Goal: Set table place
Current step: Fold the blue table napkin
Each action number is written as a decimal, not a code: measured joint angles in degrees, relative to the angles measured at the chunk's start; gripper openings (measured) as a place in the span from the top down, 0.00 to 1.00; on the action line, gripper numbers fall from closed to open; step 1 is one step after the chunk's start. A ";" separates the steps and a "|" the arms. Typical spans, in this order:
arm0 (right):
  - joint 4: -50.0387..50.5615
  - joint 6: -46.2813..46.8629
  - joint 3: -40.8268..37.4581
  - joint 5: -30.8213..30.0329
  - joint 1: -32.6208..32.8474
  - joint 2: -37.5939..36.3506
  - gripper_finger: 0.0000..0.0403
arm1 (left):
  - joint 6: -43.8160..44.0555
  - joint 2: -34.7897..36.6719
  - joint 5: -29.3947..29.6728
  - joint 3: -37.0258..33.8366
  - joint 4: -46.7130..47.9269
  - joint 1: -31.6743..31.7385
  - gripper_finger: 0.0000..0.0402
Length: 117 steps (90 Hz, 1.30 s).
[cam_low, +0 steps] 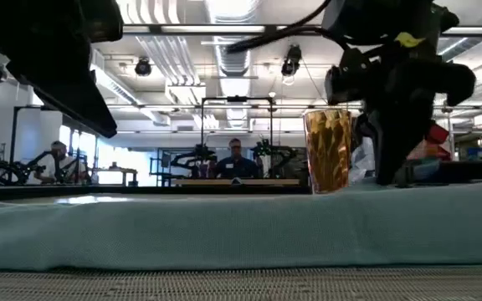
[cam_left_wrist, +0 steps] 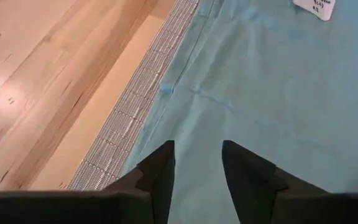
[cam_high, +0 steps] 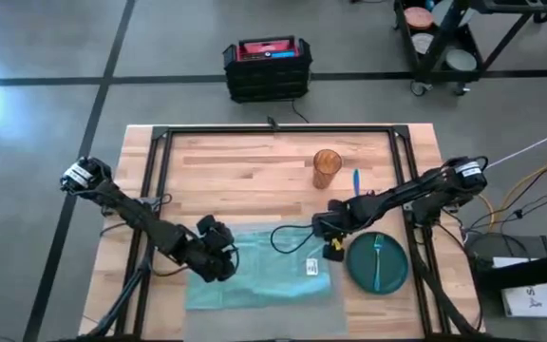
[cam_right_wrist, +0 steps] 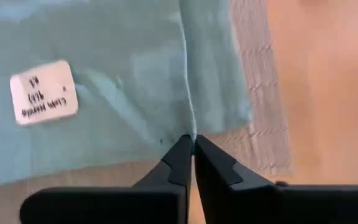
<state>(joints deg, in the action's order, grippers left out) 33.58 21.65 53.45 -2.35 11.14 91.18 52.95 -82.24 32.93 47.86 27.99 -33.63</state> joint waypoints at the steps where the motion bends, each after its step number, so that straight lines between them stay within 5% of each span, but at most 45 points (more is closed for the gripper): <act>1: 0.13 0.05 0.00 -0.38 0.00 0.00 0.99 | 0.00 0.00 0.00 0.00 0.00 0.00 0.71; 19: 4.11 2.14 -0.11 -9.57 0.08 0.00 1.00 | 0.01 0.00 -0.02 0.00 0.01 -0.02 0.70; 59: 3.17 5.32 -0.15 -18.17 0.13 0.00 1.00 | 0.02 -0.02 -0.04 0.00 0.00 -0.02 0.71; 117: 5.96 12.40 -0.28 -23.23 -0.31 0.54 1.00 | -1.05 0.63 -0.22 0.31 1.35 0.33 0.70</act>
<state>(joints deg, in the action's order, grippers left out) 39.54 34.04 53.17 -25.58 10.83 91.71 51.90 -81.60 32.71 48.16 29.34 -33.30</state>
